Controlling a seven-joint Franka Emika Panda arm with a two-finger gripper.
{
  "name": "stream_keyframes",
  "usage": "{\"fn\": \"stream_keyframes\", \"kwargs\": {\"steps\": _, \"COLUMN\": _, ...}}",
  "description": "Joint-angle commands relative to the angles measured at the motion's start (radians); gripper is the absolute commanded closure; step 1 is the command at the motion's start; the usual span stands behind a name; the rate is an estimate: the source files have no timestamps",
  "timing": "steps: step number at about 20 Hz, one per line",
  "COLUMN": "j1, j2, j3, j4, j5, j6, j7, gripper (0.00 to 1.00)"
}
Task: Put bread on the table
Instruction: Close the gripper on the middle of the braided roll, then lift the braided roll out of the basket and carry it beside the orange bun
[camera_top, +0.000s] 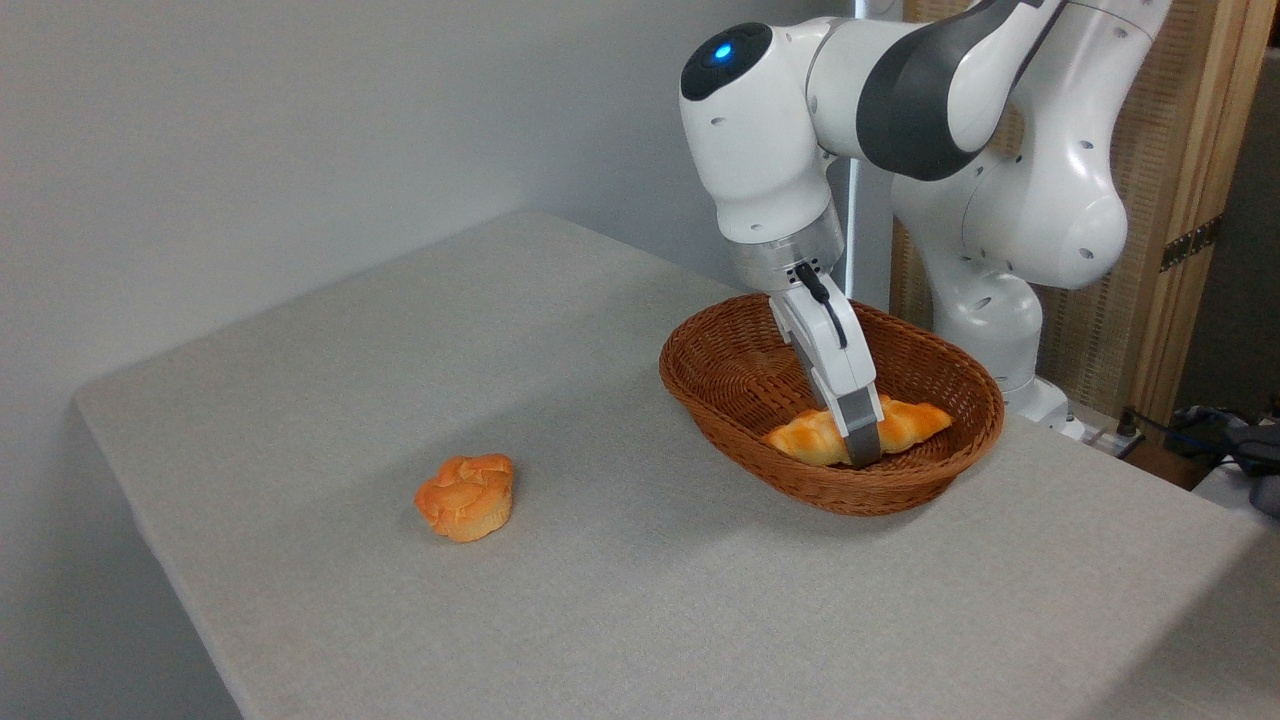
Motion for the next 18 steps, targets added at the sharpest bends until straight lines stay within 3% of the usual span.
{"fn": "stream_keyframes", "kwargs": {"steps": 1, "j1": -0.007, "j2": 0.004, "j3": 0.012, "j4": -0.007, "j5": 0.013, "j6": 0.018, "j7": 0.014, "gripper": 0.48}}
{"fn": "stream_keyframes", "kwargs": {"steps": 4, "j1": -0.007, "j2": 0.004, "j3": 0.012, "j4": -0.007, "j5": 0.011, "j6": 0.015, "j7": 0.014, "gripper": 0.58}}
{"fn": "stream_keyframes", "kwargs": {"steps": 18, "j1": -0.009, "j2": -0.003, "j3": 0.001, "j4": 0.015, "j5": 0.001, "j6": -0.01, "j7": 0.013, "gripper": 0.59}}
